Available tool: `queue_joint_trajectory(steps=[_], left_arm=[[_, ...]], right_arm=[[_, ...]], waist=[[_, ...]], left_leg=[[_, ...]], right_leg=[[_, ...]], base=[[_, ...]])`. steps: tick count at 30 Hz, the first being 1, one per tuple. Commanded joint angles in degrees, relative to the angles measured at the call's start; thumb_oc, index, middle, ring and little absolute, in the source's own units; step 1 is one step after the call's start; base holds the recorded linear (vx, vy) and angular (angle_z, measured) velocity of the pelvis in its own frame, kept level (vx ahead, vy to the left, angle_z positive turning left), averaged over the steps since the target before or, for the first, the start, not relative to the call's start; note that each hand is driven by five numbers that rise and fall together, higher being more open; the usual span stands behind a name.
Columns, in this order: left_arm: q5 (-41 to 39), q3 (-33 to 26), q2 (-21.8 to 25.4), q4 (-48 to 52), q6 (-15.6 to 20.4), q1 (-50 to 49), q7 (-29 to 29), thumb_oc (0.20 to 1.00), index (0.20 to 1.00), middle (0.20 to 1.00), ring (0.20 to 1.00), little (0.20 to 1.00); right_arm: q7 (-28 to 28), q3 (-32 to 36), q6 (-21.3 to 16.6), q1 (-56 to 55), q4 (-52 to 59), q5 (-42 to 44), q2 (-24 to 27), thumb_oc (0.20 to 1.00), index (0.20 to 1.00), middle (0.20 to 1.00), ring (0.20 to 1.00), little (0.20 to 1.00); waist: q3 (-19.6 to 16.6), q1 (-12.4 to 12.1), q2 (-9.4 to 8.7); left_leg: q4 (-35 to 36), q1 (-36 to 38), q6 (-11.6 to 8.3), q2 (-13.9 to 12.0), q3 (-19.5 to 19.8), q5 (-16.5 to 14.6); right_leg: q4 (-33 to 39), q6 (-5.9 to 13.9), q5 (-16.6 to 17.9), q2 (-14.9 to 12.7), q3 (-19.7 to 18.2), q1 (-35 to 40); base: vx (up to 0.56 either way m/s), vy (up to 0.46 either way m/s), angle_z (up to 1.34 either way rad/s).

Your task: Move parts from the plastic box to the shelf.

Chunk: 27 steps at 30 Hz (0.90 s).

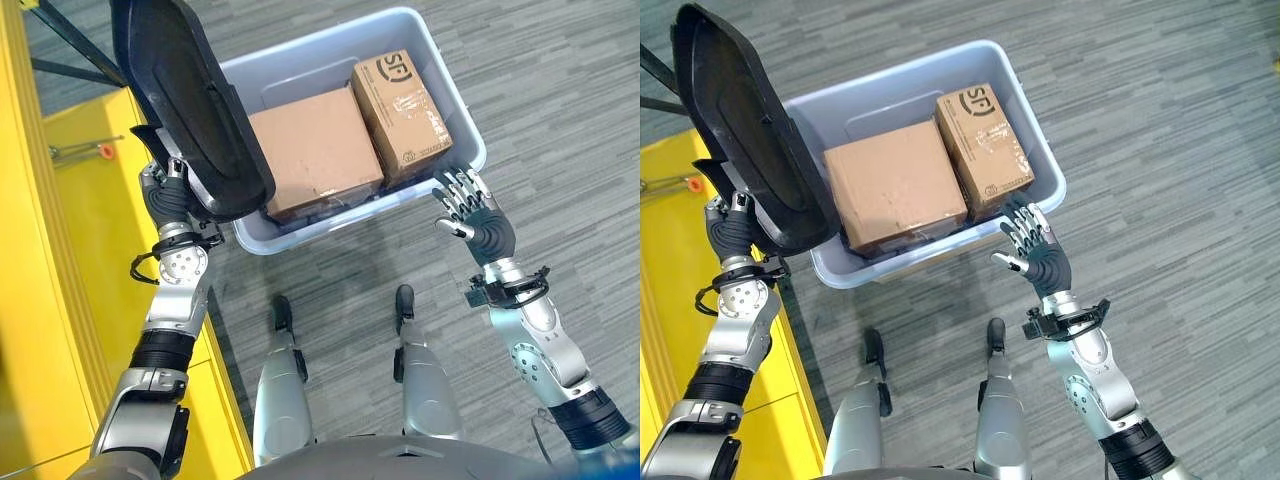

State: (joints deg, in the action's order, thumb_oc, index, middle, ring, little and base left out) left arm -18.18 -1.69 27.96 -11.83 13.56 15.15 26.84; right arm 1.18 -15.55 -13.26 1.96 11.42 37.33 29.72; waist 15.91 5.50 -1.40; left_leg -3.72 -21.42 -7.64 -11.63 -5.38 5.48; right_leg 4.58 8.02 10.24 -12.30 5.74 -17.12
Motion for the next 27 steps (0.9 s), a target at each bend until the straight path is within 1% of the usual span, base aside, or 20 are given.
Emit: queue_joint_trajectory(steps=[1, 2, 3, 4, 6, 7, 10, 11, 12, 14, 20, 21, 22, 23, 24, 25, 27], left_arm=[[3.7, -1.3, 3.1, 2.2, 5.8, 1.4, -2.2, 0.200, 0.200, 0.200, 0.200, 0.200], [3.2, -1.7, 3.2, 3.2, 6.2, 0.5, -3.0, 0.200, 0.200, 0.200, 0.200, 0.200], [3.2, -2.9, 3.4, 6.9, 6.5, -3.4, -5.5, 0.200, 0.200, 0.200, 0.200, 0.200], [3.2, -2.9, 3.4, 7.0, 6.5, -3.5, -5.6, 0.200, 0.200, 0.200, 0.200, 0.200], [2.6, -3.8, 3.4, 10.0, 6.4, -7.7, -8.8, 0.200, 0.200, 0.200, 0.200, 0.200], [2.5, -3.9, 3.3, 10.2, 6.4, -7.8, -8.8, 0.200, 0.200, 0.200, 0.200, 0.200], [1.9, -4.0, 3.2, 12.1, 6.0, -12.2, -12.4, 0.200, 0.200, 0.200, 0.200, 0.200], [1.9, -4.0, 3.2, 12.2, 6.0, -12.3, -12.4, 0.200, 0.200, 0.200, 0.200, 0.200], [4.6, -3.8, 4.2, 12.3, 5.6, -14.6, -13.8, 0.200, 0.200, 0.200, 0.200, 0.200], [0.2, -4.4, 3.3, 13.4, 5.2, -17.6, -16.9, 0.200, 0.200, 0.200, 0.200, 0.200], [-2.7, -4.6, 0.4, 18.1, 4.0, -27.8, -22.2, 0.200, 0.200, 0.200, 0.200, 0.200], [-5.0, -4.4, -1.0, 19.5, 3.4, -30.7, -23.9, 0.200, 0.200, 0.200, 0.200, 0.200], [-5.0, -4.5, -1.0, 19.6, 3.4, -30.8, -24.0, 0.200, 0.200, 0.200, 0.200, 0.200], [-7.9, -4.2, -2.3, 20.2, 2.8, -32.7, -25.1, 0.200, 0.200, 0.200, 0.200, 0.200], [-7.9, -4.3, -2.3, 20.3, 2.8, -32.7, -25.2, 0.200, 0.200, 0.200, 0.200, 0.200], [-8.9, -4.2, -2.6, 20.6, 2.7, -33.4, -25.6, 0.200, 0.200, 0.200, 0.200, 0.200], [-9.5, -3.8, -3.6, 21.3, 2.5, -34.4, -25.9, 0.200, 0.200, 0.200, 0.200, 0.200]], right_arm=[[-1.8, 2.6, -1.7, 0.1, 1.6, -1.3, 0.6, 1.000, 1.000, 1.000, 1.000, 1.000], [-1.9, 2.9, -1.4, 0.0, 1.4, -1.3, 0.4, 1.000, 1.000, 1.000, 1.000, 1.000], [-3.2, 3.6, -0.8, -1.0, 1.5, -1.6, 0.2, 1.000, 1.000, 1.000, 1.000, 1.000], [-3.3, 3.6, -0.7, -1.0, 1.5, -1.6, 0.2, 1.000, 1.000, 1.000, 1.000, 1.000], [-4.2, 4.4, -0.1, -2.4, 0.8, -1.9, -0.3, 1.000, 1.000, 1.000, 1.000, 1.000], [-4.2, 4.4, -0.1, -2.4, 0.8, -1.9, -0.3, 1.000, 1.000, 1.000, 1.000, 1.000], [-5.3, 5.4, 0.5, -4.0, 0.2, -2.2, -0.6, 1.000, 1.000, 1.000, 1.000, 1.000], [-5.3, 5.4, 0.5, -4.0, 0.2, -2.2, -0.6, 1.000, 1.000, 1.000, 1.000, 1.000], [-6.1, 5.6, 0.8, -4.8, -0.8, -2.2, -1.1, 1.000, 1.000, 1.000, 1.000, 1.000], [-6.6, 6.1, 1.1, -6.0, -0.8, -2.1, -1.4, 1.000, 1.000, 1.000, 1.000, 1.000], [-8.2, 7.0, 1.8, -9.6, -1.8, -2.3, -2.3, 1.000, 1.000, 1.000, 1.000, 1.000], [-8.4, 6.7, 2.0, -9.9, -1.8, -2.4, -2.2, 1.000, 1.000, 1.000, 1.000, 1.000], [-8.4, 6.6, 2.0, -9.9, -1.9, -2.4, -2.2, 1.000, 1.000, 1.000, 1.000, 1.000], [-8.7, 5.9, 2.1, -9.4, -1.9, -2.6, -1.8, 1.000, 1.000, 1.000, 1.000, 1.000], [-8.7, 5.9, 2.0, -9.4, -1.9, -2.6, -1.8, 1.000, 1.000, 1.000, 1.000, 1.000], [-9.1, 5.2, 2.1, -9.0, -1.9, -2.5, -1.5, 1.000, 1.000, 1.000, 1.000, 1.000], [-9.5, 3.9, 2.0, -7.3, -1.6, -2.5, -0.7, 1.000, 1.000, 1.000, 1.000, 1.000]], waist=[[-5.6, 0.9, 1.30], [-6.1, 0.6, 1.43], [-7.6, 0.1, 1.57], [-7.6, 0.1, 1.55], [-8.9, -0.5, 1.69], [-8.9, -0.4, 1.69], [-10.2, -0.9, 1.80], [-10.1, -0.9, 1.80], [-10.9, -1.2, 1.95], [-11.6, -1.4, 2.22], [-12.7, -2.3, 2.77], [-12.7, -2.9, 3.10], [-12.7, -2.9, 3.16], [-12.2, -3.3, 3.33], [-12.1, -3.3, 3.36], [-11.8, -3.7, 3.49], [-11.1, -4.8, 3.64]], left_leg=[[-1.9, 0.1, -0.78, -2.2, 0.4, -2.0], [-1.6, 0.7, -0.72, -2.2, 0.4, -2.0], [-0.6, 3.3, -0.61, -2.3, 0.2, -2.1], [-0.5, 3.5, -0.62, -2.3, 0.2, -2.0], [0.1, 5.8, -0.50, -2.7, 0.2, -2.2], [0.2, 6.0, -0.51, -2.7, 0.2, -2.2], [0.7, 8.3, -0.41, -3.2, 0.2, -2.4], [0.7, 8.4, -0.43, -3.2, 0.2, -2.4], [1.1, 10.3, -0.44, -3.7, 0.3, -2.5], [1.4, 11.7, -0.43, -4.2, 0.4, -2.4], [2.5, 16.6, -0.35, -6.1, 1.1, -1.8], [2.8, 17.8, -0.21, -7.1, 1.7, -1.1], [2.8, 17.9, -0.27, -7.2, 1.7, -1.1], [2.6, 18.7, 0.02, -8.4, 2.4, -0.1], [2.6, 18.8, -0.05, -8.5, 2.4, -0.1], [2.5, 19.0, 0.01, -9.1, 2.8, 0.9], [2.5, 18.9, -0.20, -10.5, 4.2, 4.4]], right_leg=[[-6.0, 2.82, -4.4, -6.8, -0.5, 0.2], [-5.7, 2.88, -4.4, -6.8, -0.3, 0.8], [-5.0, 2.96, -4.6, -6.9, 0.2, 3.2], [-4.9, 2.96, -4.6, -6.9, 0.3, 3.4], [-4.8, 3.00, -5.3, -6.9, 0.8, 5.6], [-4.7, 2.99, -5.3, -6.8, 0.9, 5.8], [-5.1, 2.91, -6.4, -6.4, 1.2, 8.1], [-5.1, 2.90, -6.4, -6.4, 1.2, 8.2], [-5.6, 2.74, -7.8, -5.9, 1.8, 10.2], [-6.5, 2.55, -8.9, -5.4, 1.9, 11.5], [-10.4, 1.62, -13.6, -3.1, 2.7, 15.4], [-13.4, 1.04, -15.7, -1.9, 2.6, 15.4], [-13.7, 0.98, -15.9, -1.9, 2.6, 15.3], [-17.8, -0.06, -18.3, -0.5, 2.1, 14.7], [-18.1, -0.13, -18.5, -0.4, 2.0, 14.6], [-20.4, -0.76, -19.7, 0.4, 2.0, 14.1], [-23.2, -2.23, -22.1, 2.5, 2.3, 13.3]], base=[[0.00, 0.000, 0.00], [0.07, -0.003, -0.01], [0.07, -0.004, -0.03], [0.07, -0.020, -0.04], [0.05, -0.029, 0.02], [0.04, -0.034, 0.09], [0.02, -0.031, 0.08], [0.03, -0.062, 0.04], [0.03, -0.060, 0.04], [0.02, -0.076, 0.07], [0.02, -0.089, 0.11], [-0.04, -0.103, 0.03], [-0.08, -0.156, 0.00], [-0.05, -0.090, 0.03], [-0.09, -0.137, 0.01], [-0.09, -0.120, 0.02], [-0.14, -0.196, 0.07]])
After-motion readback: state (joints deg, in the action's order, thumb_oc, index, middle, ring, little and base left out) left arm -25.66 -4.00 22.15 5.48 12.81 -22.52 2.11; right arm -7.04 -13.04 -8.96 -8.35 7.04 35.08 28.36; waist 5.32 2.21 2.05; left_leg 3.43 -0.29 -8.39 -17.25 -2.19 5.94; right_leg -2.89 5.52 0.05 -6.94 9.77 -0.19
